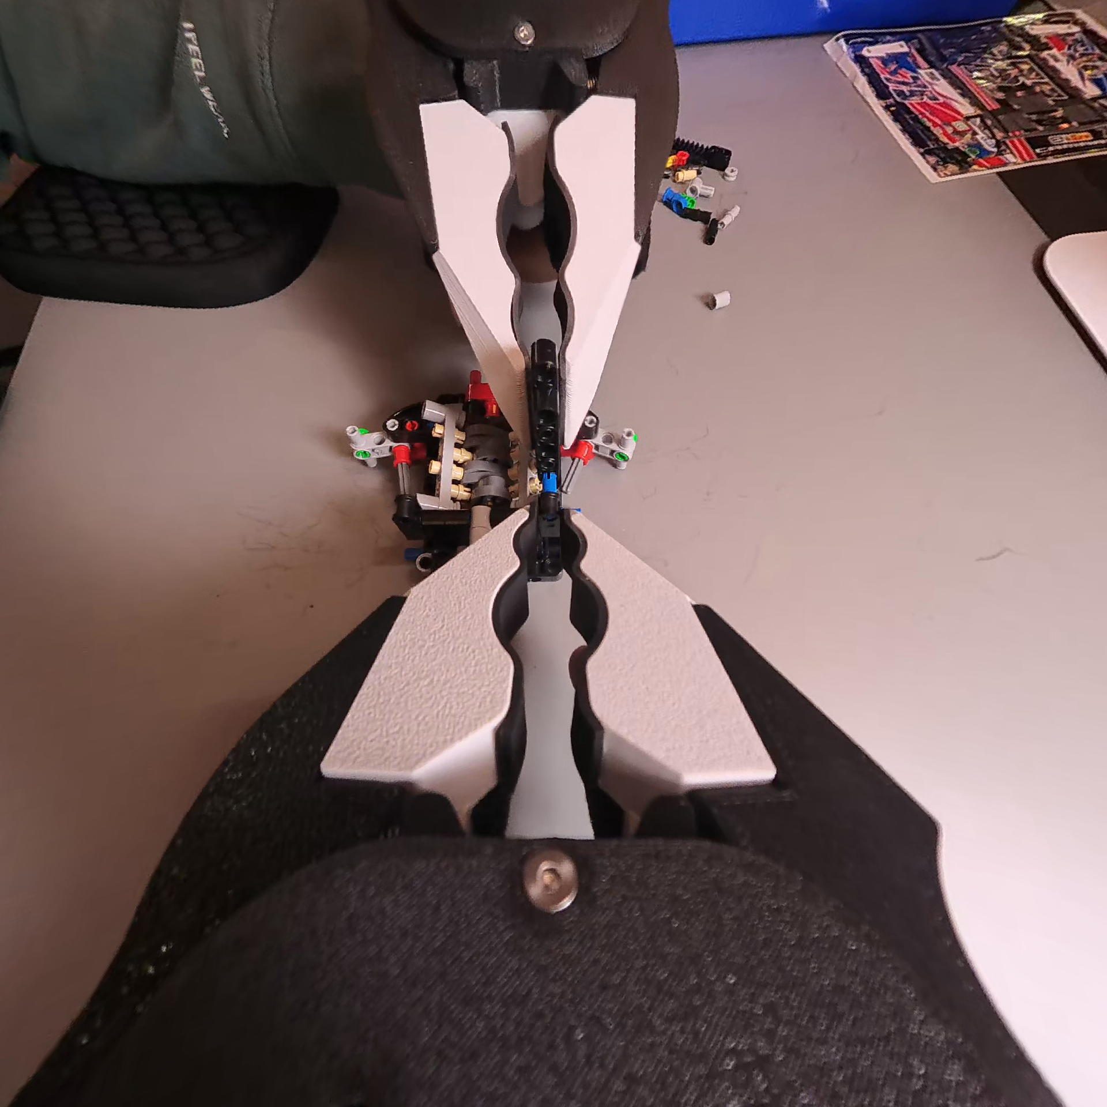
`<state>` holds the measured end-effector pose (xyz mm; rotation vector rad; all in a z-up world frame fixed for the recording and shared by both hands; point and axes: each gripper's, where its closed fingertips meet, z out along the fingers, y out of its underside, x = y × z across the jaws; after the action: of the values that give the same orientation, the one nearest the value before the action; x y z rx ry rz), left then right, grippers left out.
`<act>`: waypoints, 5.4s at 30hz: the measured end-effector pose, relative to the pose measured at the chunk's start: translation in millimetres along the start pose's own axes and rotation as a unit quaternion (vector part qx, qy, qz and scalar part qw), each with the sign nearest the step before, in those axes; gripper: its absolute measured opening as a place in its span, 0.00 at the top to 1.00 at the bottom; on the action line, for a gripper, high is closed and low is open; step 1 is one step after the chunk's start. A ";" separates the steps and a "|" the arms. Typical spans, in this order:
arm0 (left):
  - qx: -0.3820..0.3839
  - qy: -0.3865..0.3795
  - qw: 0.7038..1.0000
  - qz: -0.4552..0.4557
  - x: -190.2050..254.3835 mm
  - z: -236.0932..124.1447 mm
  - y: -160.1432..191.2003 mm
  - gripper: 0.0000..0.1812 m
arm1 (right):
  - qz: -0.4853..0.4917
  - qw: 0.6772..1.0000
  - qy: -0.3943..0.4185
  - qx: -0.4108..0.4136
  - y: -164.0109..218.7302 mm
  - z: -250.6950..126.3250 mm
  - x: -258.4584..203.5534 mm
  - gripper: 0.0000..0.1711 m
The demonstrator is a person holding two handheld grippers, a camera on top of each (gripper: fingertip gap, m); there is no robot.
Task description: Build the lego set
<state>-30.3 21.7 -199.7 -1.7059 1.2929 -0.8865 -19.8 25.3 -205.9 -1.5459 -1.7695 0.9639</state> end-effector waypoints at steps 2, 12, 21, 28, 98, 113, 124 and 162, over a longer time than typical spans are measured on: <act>0.014 0.001 1.000 -0.008 -0.8 0.0 -0.7 0.97 | -0.001 1.000 0.002 -0.003 0.2 -0.1 0.3 0.97; 0.040 0.025 0.999 -0.026 0.5 -0.1 -3.1 0.97 | -0.011 1.000 -0.001 -0.009 -0.2 1.0 -3.6 0.97; 0.041 0.084 0.996 0.000 6.6 0.8 -5.1 0.97 | -0.024 0.999 -0.019 0.011 -0.4 1.2 -8.0 0.98; 0.028 0.108 0.993 0.024 7.4 1.9 -2.1 0.96 | -0.039 0.997 -0.046 0.052 -0.4 0.2 -9.3 0.98; -0.031 -0.033 0.999 0.019 22.5 -14.3 15.1 0.59 | -0.053 0.995 -0.043 0.076 -5.3 6.7 -9.5 0.97; -0.072 0.023 0.997 -0.028 49.5 -19.4 31.2 0.64 | -0.047 0.998 0.034 0.031 3.8 -30.3 -3.0 0.88; -0.058 0.039 0.997 -0.039 60.9 -20.8 31.0 0.66 | -0.064 0.997 0.026 -0.017 10.8 -9.0 -27.1 0.84; 0.011 -0.039 0.998 -0.045 28.8 -24.0 16.7 0.76 | -0.031 0.999 0.023 0.015 15.6 -4.2 -17.7 0.96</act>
<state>-51.7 -13.3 -202.5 -1.7756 1.1578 -0.8731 -5.1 9.4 -215.9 -1.4756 -1.7533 0.9144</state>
